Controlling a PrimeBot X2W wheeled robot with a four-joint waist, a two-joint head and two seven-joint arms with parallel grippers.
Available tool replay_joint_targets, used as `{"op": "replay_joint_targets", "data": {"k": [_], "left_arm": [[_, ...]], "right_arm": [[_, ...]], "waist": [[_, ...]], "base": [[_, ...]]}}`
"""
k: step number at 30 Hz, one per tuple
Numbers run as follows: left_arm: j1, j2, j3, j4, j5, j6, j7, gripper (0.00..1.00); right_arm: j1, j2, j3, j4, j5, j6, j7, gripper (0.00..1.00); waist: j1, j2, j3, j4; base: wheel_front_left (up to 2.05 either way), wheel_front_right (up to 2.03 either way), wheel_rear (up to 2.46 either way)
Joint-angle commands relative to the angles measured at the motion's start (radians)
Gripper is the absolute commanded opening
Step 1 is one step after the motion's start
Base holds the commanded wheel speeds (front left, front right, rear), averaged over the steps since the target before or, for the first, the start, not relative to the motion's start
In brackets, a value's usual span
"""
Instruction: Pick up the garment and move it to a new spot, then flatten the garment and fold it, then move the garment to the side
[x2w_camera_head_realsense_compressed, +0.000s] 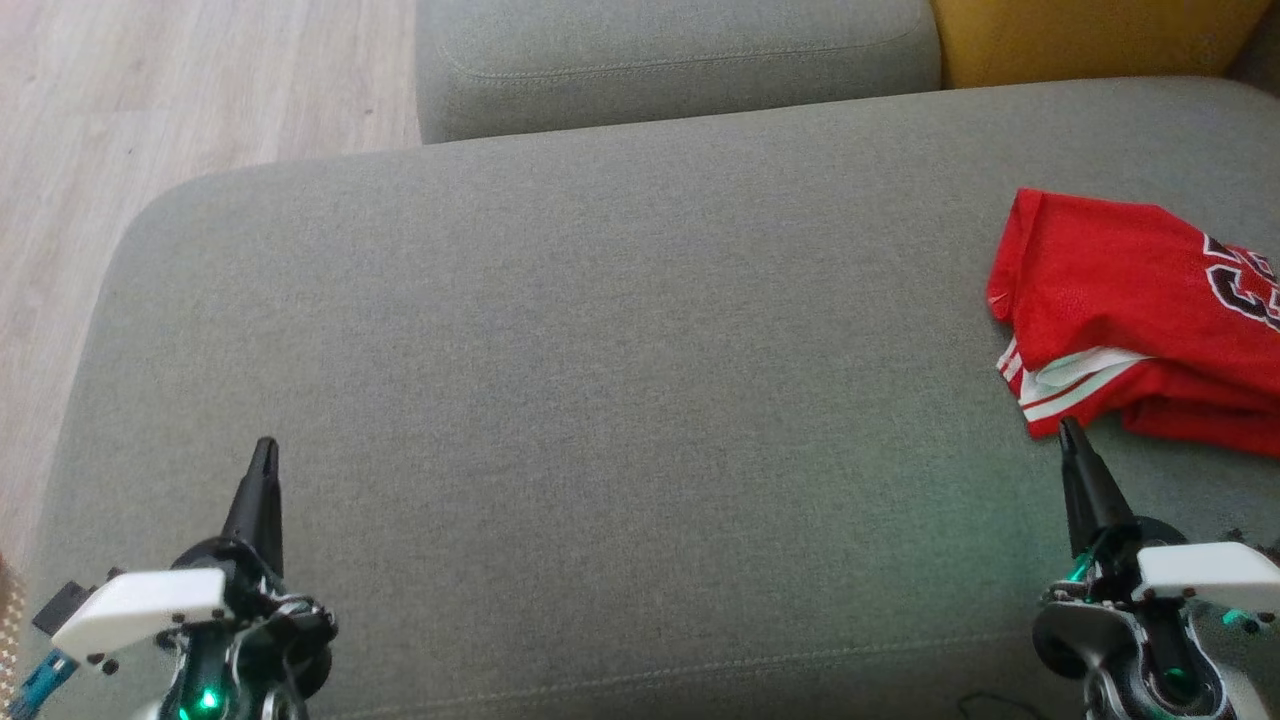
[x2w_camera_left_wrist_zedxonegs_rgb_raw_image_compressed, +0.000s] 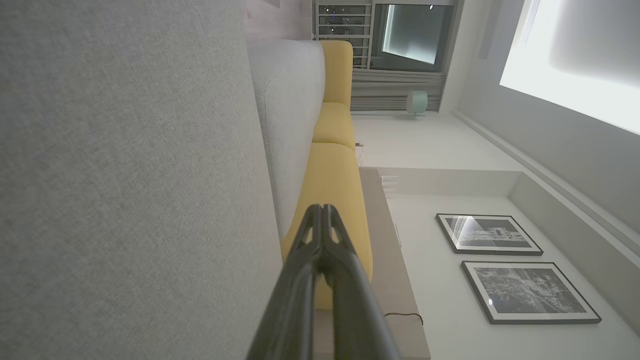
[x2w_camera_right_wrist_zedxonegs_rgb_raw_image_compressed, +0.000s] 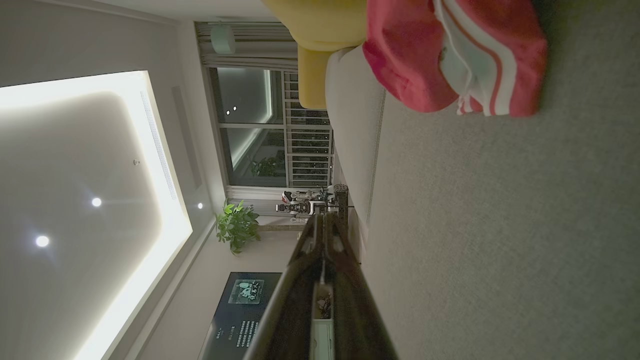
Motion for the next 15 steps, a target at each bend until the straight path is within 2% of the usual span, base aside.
{"op": "replay_joint_targets", "data": {"k": [1,15], "left_arm": [[-0.053,0.01,0.036,-0.026,0.004,-0.007,0.008,0.0],[-0.053,0.007,0.041,-0.026,0.008,-0.007,0.012,0.0]], "right_arm": [[-0.048,-0.007,0.016,-0.032,0.0,0.0,0.008,0.0],[-0.048,-0.004,0.012,-0.032,-0.003,0.0,0.011,0.0]], "waist": [[0.0,0.0,0.0,0.0],[0.0,0.0,0.0,0.0]], "base": [[0.0,0.0,0.0],[0.0,0.0,0.0]]}}
